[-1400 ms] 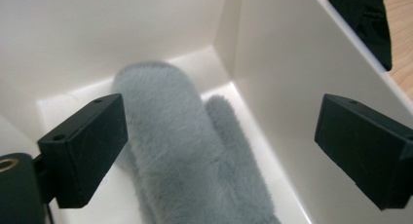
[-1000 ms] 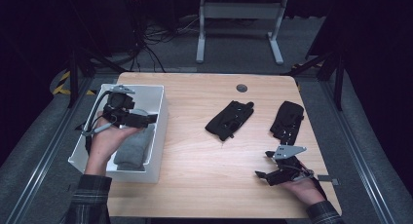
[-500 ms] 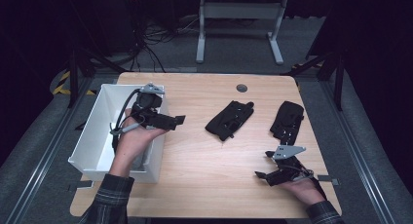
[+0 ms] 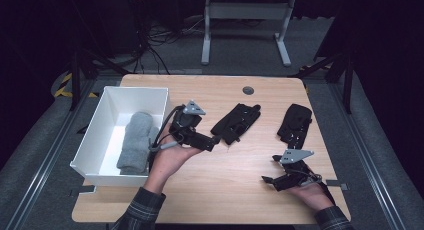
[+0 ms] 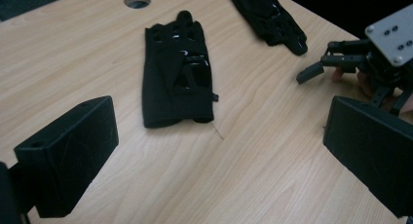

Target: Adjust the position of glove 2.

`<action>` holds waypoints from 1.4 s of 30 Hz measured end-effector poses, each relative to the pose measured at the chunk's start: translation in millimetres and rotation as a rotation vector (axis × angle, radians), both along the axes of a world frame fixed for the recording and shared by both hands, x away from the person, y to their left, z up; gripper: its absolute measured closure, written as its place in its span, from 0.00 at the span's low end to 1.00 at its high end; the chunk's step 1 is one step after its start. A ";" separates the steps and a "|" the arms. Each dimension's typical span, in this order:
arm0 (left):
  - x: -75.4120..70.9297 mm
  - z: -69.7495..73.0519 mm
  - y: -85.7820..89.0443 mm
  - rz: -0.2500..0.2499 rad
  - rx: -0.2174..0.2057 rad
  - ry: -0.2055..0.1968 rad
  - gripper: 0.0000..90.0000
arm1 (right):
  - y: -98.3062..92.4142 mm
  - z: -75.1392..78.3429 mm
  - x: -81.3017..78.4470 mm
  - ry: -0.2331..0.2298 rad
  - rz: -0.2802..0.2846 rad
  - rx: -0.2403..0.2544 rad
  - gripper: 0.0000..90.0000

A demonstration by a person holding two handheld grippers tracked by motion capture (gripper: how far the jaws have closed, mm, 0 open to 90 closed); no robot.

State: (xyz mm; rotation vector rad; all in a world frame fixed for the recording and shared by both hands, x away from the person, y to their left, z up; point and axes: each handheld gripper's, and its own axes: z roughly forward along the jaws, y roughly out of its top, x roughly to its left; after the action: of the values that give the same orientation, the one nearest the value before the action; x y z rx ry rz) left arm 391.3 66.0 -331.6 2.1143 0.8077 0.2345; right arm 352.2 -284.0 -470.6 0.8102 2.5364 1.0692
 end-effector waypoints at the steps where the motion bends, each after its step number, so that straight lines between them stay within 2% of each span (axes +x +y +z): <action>1: -1.4 -4.2 -3.3 -0.006 0.007 0.006 0.00 | 0.0 0.0 0.0 0.000 0.000 0.000 0.13; 8: -10.2 -44.4 -19.6 -0.042 0.038 0.037 0.00 | 0.1 0.0 -0.3 0.001 -0.003 0.000 0.13; 15: -15.6 -81.0 -23.0 -0.063 0.072 0.066 0.00 | 0.0 0.1 -0.1 0.002 -0.002 0.001 0.13; 18: -18.8 -91.2 -21.5 -0.056 0.083 0.051 0.00 | 0.0 0.7 -0.1 0.006 0.002 -0.001 0.15; 21: -21.4 -104.5 -18.6 -0.054 0.107 0.042 0.00 | -0.9 5.6 0.1 0.004 0.002 -0.019 0.23; 22: -21.4 -104.5 -18.6 -0.054 0.107 0.042 0.00 | -0.9 5.6 0.1 0.004 0.002 -0.019 0.23; 23: -22.5 -108.7 -18.0 -0.053 0.114 0.042 0.00 | -4.6 12.3 -0.2 -0.018 -0.005 -0.016 0.36; 24: -24.0 -116.7 -16.5 -0.047 0.139 0.042 0.00 | -6.3 15.6 0.5 -0.024 -0.014 -0.011 0.39; 25: -24.0 -116.7 -16.5 -0.047 0.139 0.042 0.00 | -6.3 15.6 0.5 -0.024 -0.014 -0.011 0.39; 26: -25.0 -120.9 -15.4 -0.044 0.138 0.045 0.00 | -8.8 19.2 1.8 -0.036 -0.026 -0.011 0.44; 27: -25.4 -122.9 -14.3 -0.047 0.137 0.047 0.00 | -12.1 23.7 4.0 -0.056 -0.039 -0.013 0.50; 28: -26.2 -125.6 -13.5 -0.042 0.139 0.048 0.00 | -17.4 30.5 8.7 -0.065 -0.058 -0.006 0.61; 29: -26.8 -127.8 -12.6 -0.045 0.138 0.044 0.00 | -17.4 30.5 8.7 -0.065 -0.058 -0.006 0.61; 31: -28.3 -130.9 -11.2 -0.045 0.147 0.042 0.00 | -24.8 37.4 14.5 -0.079 -0.073 -0.001 0.73; 35: -30.5 -136.9 -9.0 -0.062 0.164 0.048 0.00 | -45.3 47.2 28.4 -0.089 -0.140 0.032 0.97; 36: -30.8 -138.6 -8.4 -0.063 0.161 0.049 0.00 | -49.1 48.8 30.9 -0.090 -0.152 0.039 1.00; 39: -31.4 -141.6 -6.2 -0.074 0.178 0.044 0.00 | -62.8 53.0 42.0 -0.091 -0.195 0.053 1.00; 42: -32.4 -141.3 -5.7 -0.075 0.193 0.023 0.00 | -70.6 50.3 49.7 -0.080 -0.211 0.021 1.00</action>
State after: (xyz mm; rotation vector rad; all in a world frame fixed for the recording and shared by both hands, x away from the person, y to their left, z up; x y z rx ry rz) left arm 358.9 60.3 -472.9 2.3274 0.7424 0.2579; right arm 401.8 -354.6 -420.2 0.9946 2.3172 1.0389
